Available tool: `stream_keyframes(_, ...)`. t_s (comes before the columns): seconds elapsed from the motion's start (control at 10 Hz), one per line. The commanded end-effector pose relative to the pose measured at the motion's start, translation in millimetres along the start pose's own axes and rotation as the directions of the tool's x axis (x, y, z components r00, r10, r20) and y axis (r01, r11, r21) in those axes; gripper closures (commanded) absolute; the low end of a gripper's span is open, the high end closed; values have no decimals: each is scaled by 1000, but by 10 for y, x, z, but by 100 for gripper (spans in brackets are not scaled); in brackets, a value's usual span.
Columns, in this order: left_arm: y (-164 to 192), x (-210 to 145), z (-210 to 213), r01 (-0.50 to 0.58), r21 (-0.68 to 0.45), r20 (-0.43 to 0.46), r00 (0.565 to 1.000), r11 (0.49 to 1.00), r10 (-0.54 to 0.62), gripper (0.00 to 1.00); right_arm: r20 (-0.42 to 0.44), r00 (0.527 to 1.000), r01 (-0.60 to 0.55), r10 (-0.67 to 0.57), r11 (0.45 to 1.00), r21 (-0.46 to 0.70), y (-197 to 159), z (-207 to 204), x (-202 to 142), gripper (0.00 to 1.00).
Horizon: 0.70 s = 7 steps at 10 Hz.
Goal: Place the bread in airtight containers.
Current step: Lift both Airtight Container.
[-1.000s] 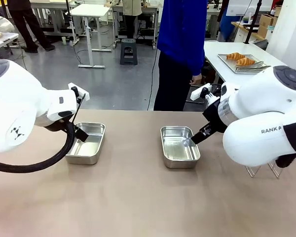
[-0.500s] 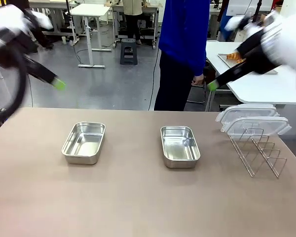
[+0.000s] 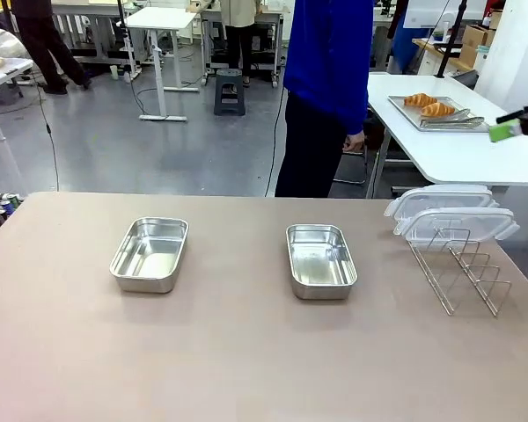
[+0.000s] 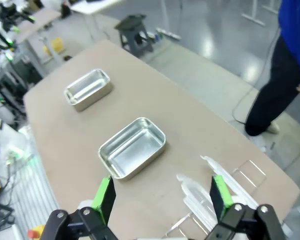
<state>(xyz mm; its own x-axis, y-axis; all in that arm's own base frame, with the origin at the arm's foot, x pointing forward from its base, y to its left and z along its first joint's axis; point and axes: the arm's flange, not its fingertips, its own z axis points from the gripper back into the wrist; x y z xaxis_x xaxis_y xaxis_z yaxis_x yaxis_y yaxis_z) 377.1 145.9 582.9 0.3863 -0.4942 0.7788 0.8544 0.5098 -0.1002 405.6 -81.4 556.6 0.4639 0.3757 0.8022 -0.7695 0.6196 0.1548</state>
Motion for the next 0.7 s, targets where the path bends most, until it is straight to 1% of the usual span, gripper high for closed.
stream_keyframes(0.0, 70, -192, 20, 11, -38, 82, 997, 999, -8, 0, 31, 999, 12, -14, 997, 72, -250, -4, -196, 0)
stream_keyframes(0.2, 11, -299, 57, 3, -32, 124, 992, 999, 1, 0, 73, 997, 30, -38, 993, 111, -388, 71, -463, 0)
stream_keyframes(0.3, -2, -285, 16, 0, -35, 122, 993, 999, 4, 0, 92, 995, 31, -42, 992, 123, -436, 87, -559, 0)
stream_keyframes(0.4, 0, -283, -24, -4, -39, 115, 993, 999, 8, 0, 107, 993, 32, -46, 991, 130, -471, 91, -634, 0)
stream_keyframes(0.5, 3, -261, -69, -28, -31, 106, 994, 999, 31, 0, 85, 996, 28, -40, 990, 141, -494, 70, -685, 0)
stream_keyframes(0.6, -36, -217, -102, -10, -23, 123, 992, 1000, 13, 0, 103, 993, 43, -60, 986, 163, -537, 65, -686, 0)
